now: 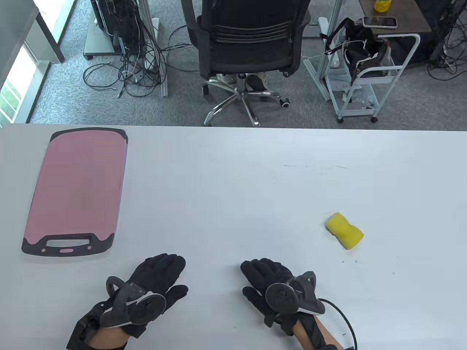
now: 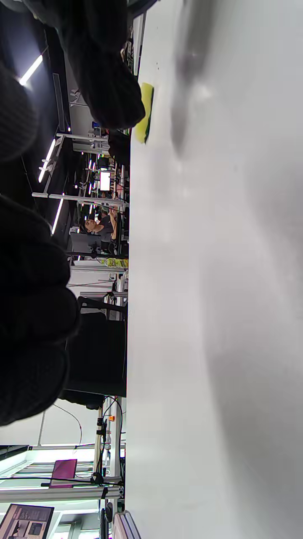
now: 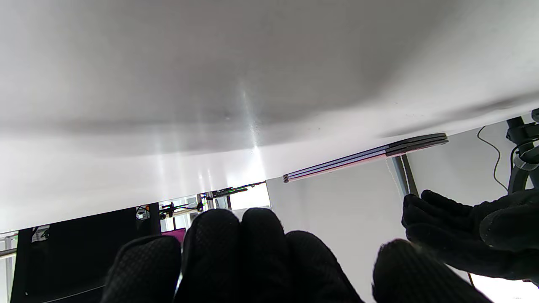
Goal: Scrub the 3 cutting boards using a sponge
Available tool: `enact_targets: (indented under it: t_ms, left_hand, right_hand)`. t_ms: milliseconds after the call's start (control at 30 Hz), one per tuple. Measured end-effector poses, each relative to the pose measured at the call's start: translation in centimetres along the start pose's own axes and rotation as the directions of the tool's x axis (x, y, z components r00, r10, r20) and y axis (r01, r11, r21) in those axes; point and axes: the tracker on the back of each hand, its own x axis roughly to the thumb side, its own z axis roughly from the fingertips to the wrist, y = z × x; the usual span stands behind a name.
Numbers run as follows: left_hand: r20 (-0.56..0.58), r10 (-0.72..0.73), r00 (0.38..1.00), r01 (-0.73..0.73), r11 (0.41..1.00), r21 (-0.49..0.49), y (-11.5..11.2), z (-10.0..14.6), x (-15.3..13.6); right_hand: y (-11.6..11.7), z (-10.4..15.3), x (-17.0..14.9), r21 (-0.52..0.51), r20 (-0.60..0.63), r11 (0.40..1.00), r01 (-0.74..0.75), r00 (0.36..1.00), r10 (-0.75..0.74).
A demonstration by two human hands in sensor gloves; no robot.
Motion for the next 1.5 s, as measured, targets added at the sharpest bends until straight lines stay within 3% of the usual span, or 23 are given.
enact_targets:
  t_ms: [500, 633, 767, 900, 1000, 1167, 1500]
  left_hand:
    - [0.006, -0.004, 1.000, 0.004, 1.000, 0.000, 0.1, 0.1, 0.4]
    - [-0.003, 0.002, 1.000, -0.002, 1.000, -0.018, -0.2, -0.1, 0.1]
    - [-0.003, 0.004, 1.000, -0.004, 1.000, -0.028, -0.3, -0.2, 0.0]
    - [-0.003, 0.007, 1.000, -0.007, 0.999, -0.031, -0.4, -0.2, 0.0]
    - [-0.005, 0.009, 1.000, -0.009, 0.999, -0.045, -0.6, -0.4, 0.0]
    - [0.000, 0.025, 1.000, -0.024, 0.998, -0.059, -0.7, -0.5, -0.2]
    - [0.001, 0.047, 0.999, -0.047, 0.992, -0.115, -1.9, -1.0, -0.7]
  right_hand:
    - [-2.6, 0.9, -1.5, -0.119, -0.105, 0.993, 0.001, 0.994, -0.013]
    - [-5.8, 1.6, -4.8, -0.258, -0.239, 0.964, -0.063, 0.971, 0.000]
    - [-8.7, 2.0, -8.8, -0.323, -0.388, 0.946, -0.013, 0.914, -0.120]
    - [-10.9, 2.1, -12.1, -0.298, -0.514, 0.949, -0.107, 0.855, -0.065]
    - [-11.3, 1.5, -14.4, -0.219, -0.608, 0.963, -0.157, 0.794, -0.009]
    - [-9.6, 0.2, -17.9, -0.044, -0.713, 0.984, -0.170, 0.695, 0.088]
    - [-6.5, -1.3, -20.8, 0.173, -0.758, 0.977, -0.124, 0.617, 0.212]
